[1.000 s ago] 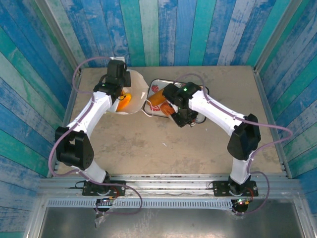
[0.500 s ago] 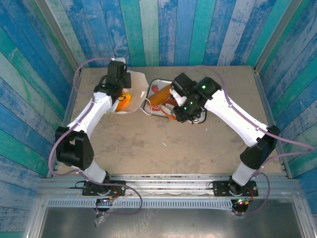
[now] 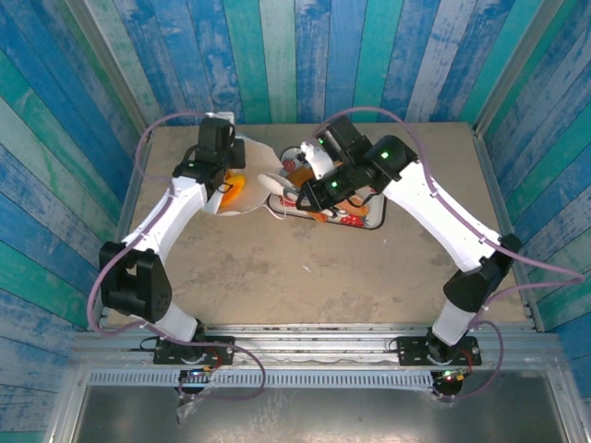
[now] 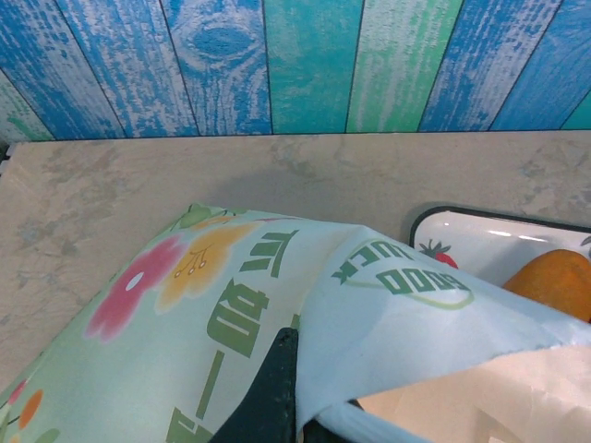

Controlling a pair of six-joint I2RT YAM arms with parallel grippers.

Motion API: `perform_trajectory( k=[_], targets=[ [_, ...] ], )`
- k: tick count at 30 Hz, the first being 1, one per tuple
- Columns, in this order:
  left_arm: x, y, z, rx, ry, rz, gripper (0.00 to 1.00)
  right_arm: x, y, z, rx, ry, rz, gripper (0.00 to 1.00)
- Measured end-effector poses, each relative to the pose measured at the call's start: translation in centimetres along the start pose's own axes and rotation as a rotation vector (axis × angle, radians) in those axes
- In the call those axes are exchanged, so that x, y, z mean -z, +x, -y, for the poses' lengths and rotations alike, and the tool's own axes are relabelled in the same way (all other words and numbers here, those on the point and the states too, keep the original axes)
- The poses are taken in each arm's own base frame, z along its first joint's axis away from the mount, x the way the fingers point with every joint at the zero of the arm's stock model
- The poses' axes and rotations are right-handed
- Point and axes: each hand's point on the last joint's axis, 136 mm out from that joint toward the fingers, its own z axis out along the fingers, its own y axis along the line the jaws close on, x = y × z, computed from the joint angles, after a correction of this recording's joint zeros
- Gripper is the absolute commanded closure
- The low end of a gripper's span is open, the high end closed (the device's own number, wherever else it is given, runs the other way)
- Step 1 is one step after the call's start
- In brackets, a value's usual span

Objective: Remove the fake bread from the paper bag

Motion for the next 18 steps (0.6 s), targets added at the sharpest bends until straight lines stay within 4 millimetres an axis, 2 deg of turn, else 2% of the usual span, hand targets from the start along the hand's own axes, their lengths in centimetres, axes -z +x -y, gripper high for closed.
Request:
perform_trajectory(
  k=[7,18],
  targets=[
    [0.9,0.9,0.3,0.013,0.02,-0.006,0.97,-5.2,-0.8,0.0,-0.059,-0.028,-0.047,0.63],
    [1.8,2.4,1.7,0.025,0.072,-0.022,0.98,-10.0,-2.2,0.5,-0.141,-0.026,-0.06,0.59]
  ],
)
